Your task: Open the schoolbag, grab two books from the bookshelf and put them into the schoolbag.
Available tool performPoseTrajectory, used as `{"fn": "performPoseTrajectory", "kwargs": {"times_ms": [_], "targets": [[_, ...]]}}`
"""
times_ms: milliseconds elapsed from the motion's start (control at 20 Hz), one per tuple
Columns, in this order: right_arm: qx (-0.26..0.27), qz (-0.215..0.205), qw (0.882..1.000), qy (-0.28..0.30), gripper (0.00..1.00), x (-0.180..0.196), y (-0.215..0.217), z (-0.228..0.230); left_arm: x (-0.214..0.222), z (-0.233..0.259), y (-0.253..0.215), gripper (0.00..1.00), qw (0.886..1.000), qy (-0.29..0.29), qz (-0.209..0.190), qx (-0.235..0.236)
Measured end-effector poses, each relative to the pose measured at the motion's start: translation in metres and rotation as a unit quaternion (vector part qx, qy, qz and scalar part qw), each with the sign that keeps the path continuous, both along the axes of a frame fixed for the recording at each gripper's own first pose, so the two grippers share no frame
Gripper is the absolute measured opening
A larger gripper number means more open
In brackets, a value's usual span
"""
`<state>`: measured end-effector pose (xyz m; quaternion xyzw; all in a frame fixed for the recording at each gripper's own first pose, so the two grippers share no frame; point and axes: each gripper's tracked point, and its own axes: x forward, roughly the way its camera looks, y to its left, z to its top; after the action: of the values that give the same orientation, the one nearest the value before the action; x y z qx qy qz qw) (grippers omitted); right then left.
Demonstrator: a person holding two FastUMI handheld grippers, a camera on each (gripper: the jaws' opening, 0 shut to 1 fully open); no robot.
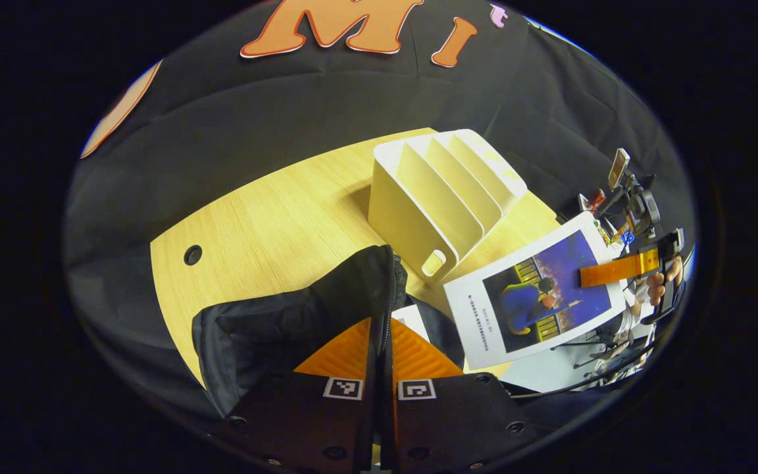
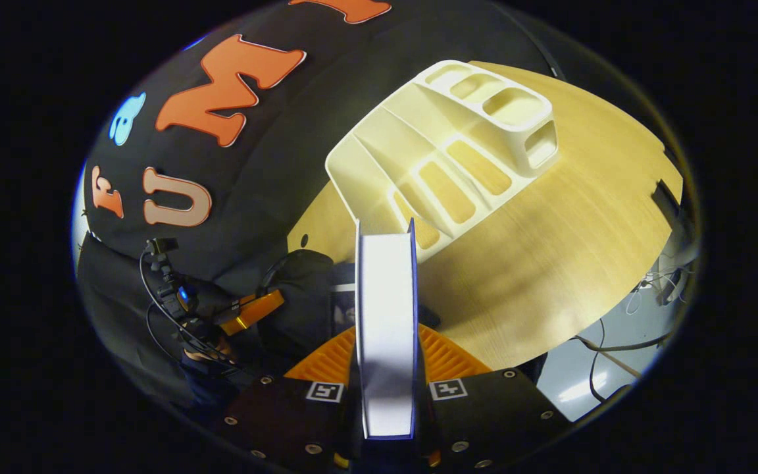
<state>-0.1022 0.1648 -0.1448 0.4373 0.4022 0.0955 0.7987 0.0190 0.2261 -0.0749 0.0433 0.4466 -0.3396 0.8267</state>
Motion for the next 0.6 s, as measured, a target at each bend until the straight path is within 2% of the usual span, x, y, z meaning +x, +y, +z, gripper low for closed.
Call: {"fn": "performPoseTrajectory", "kwargs": {"times_ms": [250,600], "targets": [[0.066,0.014,0.997,-0.026,0.33,0.009,0.035,-0.004,0.001,0.002,0.001,0.05,1.0,-0.005,0.002,0.003],[0.123,0.014,0.991,-0.053,0.33,0.038,0.08,-0.02,0.002,0.008,0.005,0.05,1.0,-0.011,0.009,0.002]]}}
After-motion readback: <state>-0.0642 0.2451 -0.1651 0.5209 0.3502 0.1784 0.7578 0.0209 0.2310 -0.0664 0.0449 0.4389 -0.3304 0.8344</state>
